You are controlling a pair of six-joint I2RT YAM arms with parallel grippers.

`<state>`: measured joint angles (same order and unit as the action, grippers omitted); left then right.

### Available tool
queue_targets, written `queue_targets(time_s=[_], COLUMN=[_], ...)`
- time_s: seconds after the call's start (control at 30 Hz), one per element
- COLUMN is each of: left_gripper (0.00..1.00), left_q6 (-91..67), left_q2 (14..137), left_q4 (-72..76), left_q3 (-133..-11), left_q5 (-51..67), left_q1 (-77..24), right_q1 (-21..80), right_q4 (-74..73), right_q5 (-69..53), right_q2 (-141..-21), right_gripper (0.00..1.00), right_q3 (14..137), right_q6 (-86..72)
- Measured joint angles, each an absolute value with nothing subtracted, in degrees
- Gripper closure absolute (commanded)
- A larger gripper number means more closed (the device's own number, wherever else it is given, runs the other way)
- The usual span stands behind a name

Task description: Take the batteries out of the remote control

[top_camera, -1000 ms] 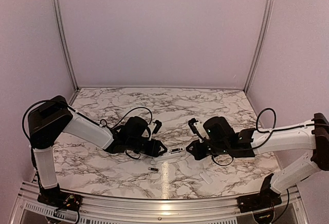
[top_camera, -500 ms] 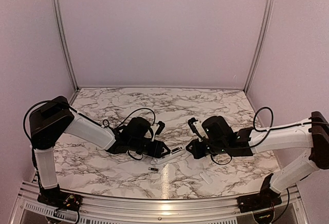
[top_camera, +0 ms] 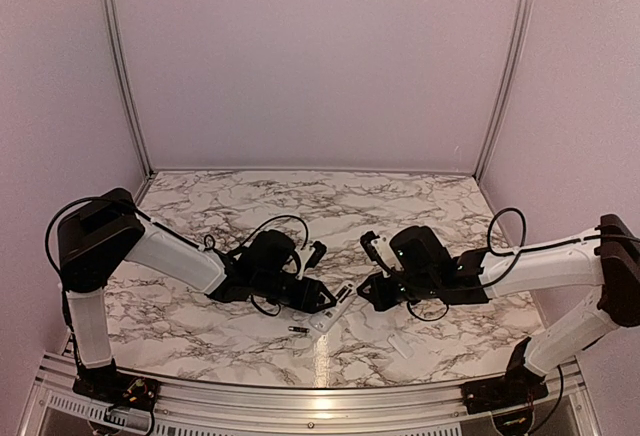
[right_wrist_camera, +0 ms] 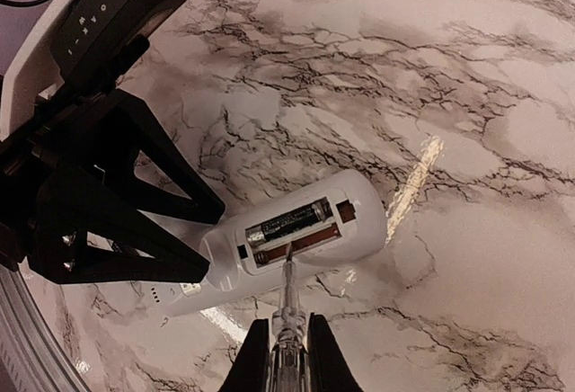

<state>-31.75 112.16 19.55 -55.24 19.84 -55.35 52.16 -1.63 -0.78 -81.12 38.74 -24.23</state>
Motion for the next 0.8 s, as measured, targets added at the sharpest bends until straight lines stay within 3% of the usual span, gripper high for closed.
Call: queue_targets(time_s=[0.8], left_gripper=[0.57], left_q6=[-30.5], left_q2=[110.8], left_q4=[23.7], left_q3=[-52.2], left_q5=[15.2], left_q1=[-55.7], right_q1=[52.1], right_q4=[1.3], right_q5=[-1.1], right_q2=[-78.2], right_gripper=[1.00], right_q3=[37.6], right_q6=[-23.8])
